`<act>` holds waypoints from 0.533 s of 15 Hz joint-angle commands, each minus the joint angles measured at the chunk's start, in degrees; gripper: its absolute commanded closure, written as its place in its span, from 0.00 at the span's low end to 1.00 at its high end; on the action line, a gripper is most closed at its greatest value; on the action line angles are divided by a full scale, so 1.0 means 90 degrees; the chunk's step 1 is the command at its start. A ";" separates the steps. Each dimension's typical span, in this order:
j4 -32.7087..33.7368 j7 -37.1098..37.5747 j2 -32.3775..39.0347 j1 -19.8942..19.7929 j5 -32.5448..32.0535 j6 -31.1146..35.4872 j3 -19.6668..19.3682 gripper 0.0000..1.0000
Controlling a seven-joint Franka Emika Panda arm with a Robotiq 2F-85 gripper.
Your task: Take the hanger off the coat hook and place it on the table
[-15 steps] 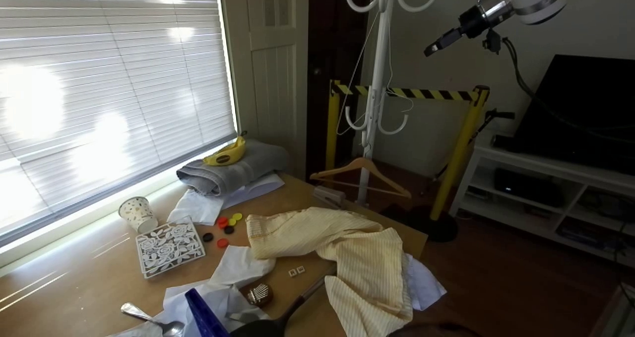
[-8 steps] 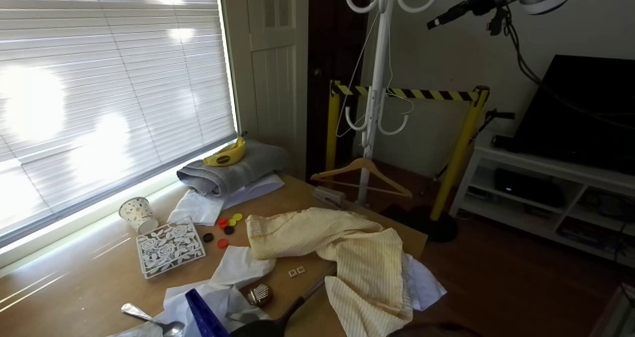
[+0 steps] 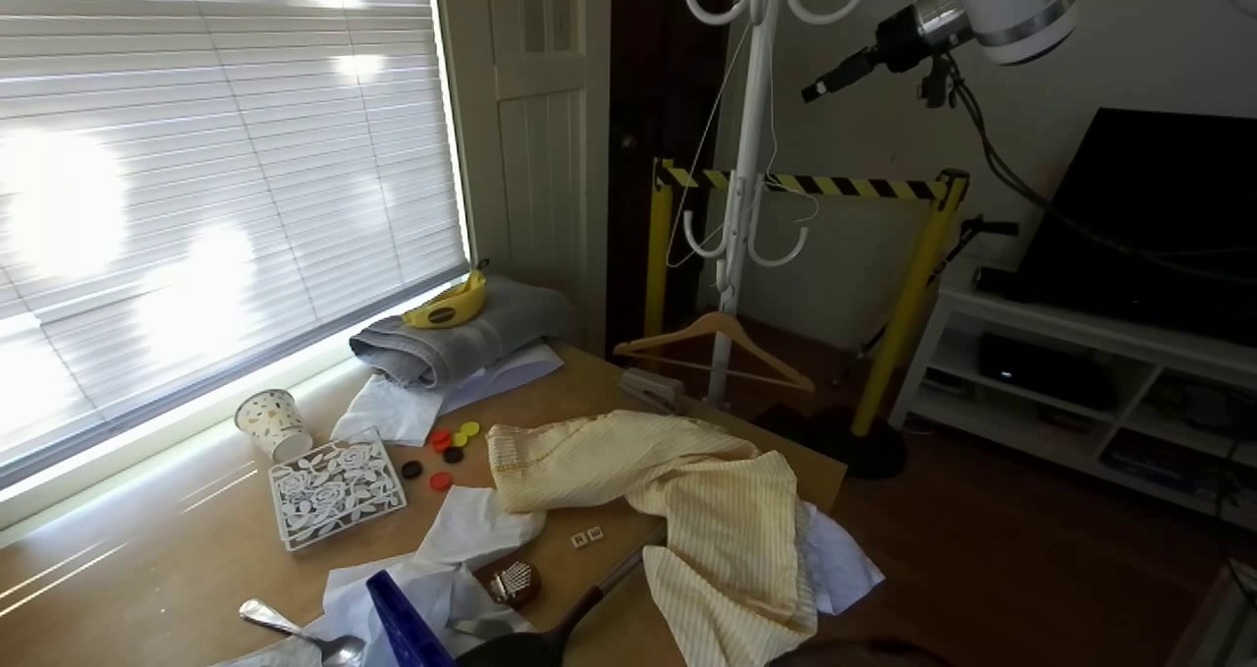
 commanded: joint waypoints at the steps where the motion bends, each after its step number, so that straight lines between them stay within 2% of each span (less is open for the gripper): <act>1: -0.0179 -0.0076 0.0098 0.0116 0.0160 0.0304 0.0207 0.00; 5: -0.0137 -0.0301 0.0290 0.0134 0.0295 0.0662 0.0410 0.00; 6: -0.0126 -0.0306 0.0323 0.0139 0.0289 0.0715 0.0441 0.25; 8: -0.0097 -0.0290 0.0367 0.0141 0.0233 0.0726 0.0479 0.34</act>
